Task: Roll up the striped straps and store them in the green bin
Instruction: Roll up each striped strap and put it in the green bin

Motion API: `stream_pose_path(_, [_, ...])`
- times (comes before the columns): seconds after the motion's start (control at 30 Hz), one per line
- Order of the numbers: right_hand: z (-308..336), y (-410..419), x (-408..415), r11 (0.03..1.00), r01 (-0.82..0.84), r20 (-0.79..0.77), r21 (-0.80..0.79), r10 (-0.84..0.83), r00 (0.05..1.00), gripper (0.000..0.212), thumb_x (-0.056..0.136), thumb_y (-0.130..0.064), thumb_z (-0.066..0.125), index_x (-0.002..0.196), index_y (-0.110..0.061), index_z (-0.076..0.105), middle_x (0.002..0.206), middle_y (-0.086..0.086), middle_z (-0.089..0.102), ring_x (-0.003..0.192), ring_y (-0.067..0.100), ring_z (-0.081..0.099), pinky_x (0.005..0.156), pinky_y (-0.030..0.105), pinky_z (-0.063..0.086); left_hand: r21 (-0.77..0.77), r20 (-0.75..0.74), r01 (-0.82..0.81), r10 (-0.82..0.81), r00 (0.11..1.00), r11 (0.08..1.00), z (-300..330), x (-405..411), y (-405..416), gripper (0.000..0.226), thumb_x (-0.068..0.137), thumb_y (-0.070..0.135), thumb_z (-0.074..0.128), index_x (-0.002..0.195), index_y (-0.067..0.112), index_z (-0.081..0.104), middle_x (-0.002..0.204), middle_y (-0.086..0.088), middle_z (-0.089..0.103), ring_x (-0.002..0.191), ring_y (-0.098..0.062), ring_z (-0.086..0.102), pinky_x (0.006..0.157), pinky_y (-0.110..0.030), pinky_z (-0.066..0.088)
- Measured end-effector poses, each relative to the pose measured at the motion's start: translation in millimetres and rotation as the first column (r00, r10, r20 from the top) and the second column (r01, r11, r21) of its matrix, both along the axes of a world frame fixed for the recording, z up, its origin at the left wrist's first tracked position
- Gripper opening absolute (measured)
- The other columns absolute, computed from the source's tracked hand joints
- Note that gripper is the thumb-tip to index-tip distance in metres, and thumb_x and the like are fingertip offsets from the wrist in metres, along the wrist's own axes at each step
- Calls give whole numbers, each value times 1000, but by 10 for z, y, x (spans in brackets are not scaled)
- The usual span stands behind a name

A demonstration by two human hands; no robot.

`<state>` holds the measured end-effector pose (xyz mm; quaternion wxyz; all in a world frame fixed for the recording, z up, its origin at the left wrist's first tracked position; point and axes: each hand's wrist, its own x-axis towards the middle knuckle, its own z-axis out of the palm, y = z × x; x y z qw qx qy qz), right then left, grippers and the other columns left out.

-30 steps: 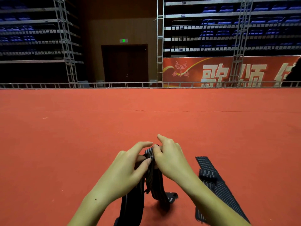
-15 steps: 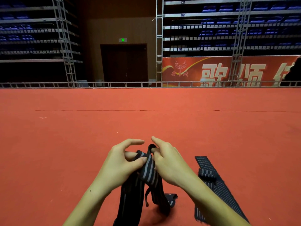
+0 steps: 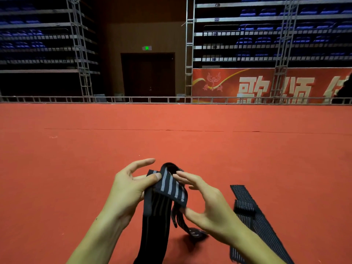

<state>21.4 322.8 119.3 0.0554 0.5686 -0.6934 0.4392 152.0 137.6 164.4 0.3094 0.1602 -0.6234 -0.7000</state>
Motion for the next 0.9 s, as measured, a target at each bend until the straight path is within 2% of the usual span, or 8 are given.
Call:
stream_pose_path(0.2, [85, -108, -75, 997, 42, -33, 70, -39, 999, 96, 91, -5, 68, 165, -44, 21, 156, -24, 53, 144, -3, 50, 117, 40, 46, 128, 14, 83, -86, 996, 988, 29, -7, 54, 46, 89, -8, 78, 127, 17, 74, 95, -22, 81, 74, -29, 77, 59, -34, 64])
stream_pose_path(0.33, [200, -133, -255, 981, 81, -82, 175, -68, 994, 102, 90, -35, 77, 166, -48, 9, 154, -28, 53, 146, -8, 44, 129, 56, 27, 153, 41, 100, -107, 993, 983, 75, 58, -15, 48, 87, -6, 80, 129, 16, 75, 97, -20, 80, 70, -24, 74, 59, -31, 63])
stream_pose_path(0.4, [225, -133, -342, 966, 31, -30, 258, -24, 999, 106, 89, -36, 80, 165, -52, 8, 154, -30, 52, 146, -10, 42, 130, 50, 26, 171, 58, 116, -128, 990, 978, 81, 63, -18, 49, 86, -4, 81, 130, 15, 75, 93, -17, 78, 64, -20, 70, 54, -28, 60])
stream_pose_path(0.47, [206, -144, -354, 959, -68, 61, 273, 54, 997, 102, 91, -33, 80, 165, -50, 13, 150, -26, 58, 145, -13, 40, 124, 38, 36, 188, 59, 114, -127, 990, 976, 61, 46, -9, 49, 83, -2, 83, 129, 14, 75, 87, -13, 75, 55, -15, 62, 47, -25, 52])
stream_pose_path(0.57, [147, -170, -270, 992, -55, 87, 112, 45, 995, 98, 90, -26, 83, 167, -39, 23, 150, -14, 60, 142, -2, 52, 117, 35, 45, 226, 54, 92, -106, 993, 970, 31, 9, -16, 57, 72, 6, 87, 128, 16, 76, 86, -11, 73, 53, -13, 55, 46, -23, 46])
stream_pose_path(0.77, [75, -260, -112, 953, -38, -84, -301, 13, 996, 73, 87, 6, 79, 150, -21, 53, 124, -11, 74, 123, 14, 70, 108, 36, 52, 224, 28, 40, -48, 998, 974, -3, -21, 19, 43, 89, -2, 79, 129, 12, 74, 91, -16, 78, 59, -18, 68, 52, -25, 55])
stream_pose_path(0.83, [105, -282, -98, 921, -11, -23, -388, 2, 1000, 67, 84, 13, 74, 141, -20, 61, 114, -9, 78, 112, 14, 75, 99, 32, 57, 217, 4, 70, -72, 997, 974, 16, -17, 67, 39, 93, 4, 77, 131, 11, 72, 95, -14, 80, 66, -20, 73, 58, -28, 58])
stream_pose_path(0.9, [174, -291, -100, 889, 80, 153, -451, -11, 988, 50, 91, 4, 78, 132, -22, 66, 105, -8, 78, 103, 15, 77, 91, 30, 60, 197, -10, 96, -96, 995, 976, 46, 3, 94, 37, 97, 20, 74, 133, 11, 69, 100, -14, 82, 78, -24, 77, 68, -32, 59])
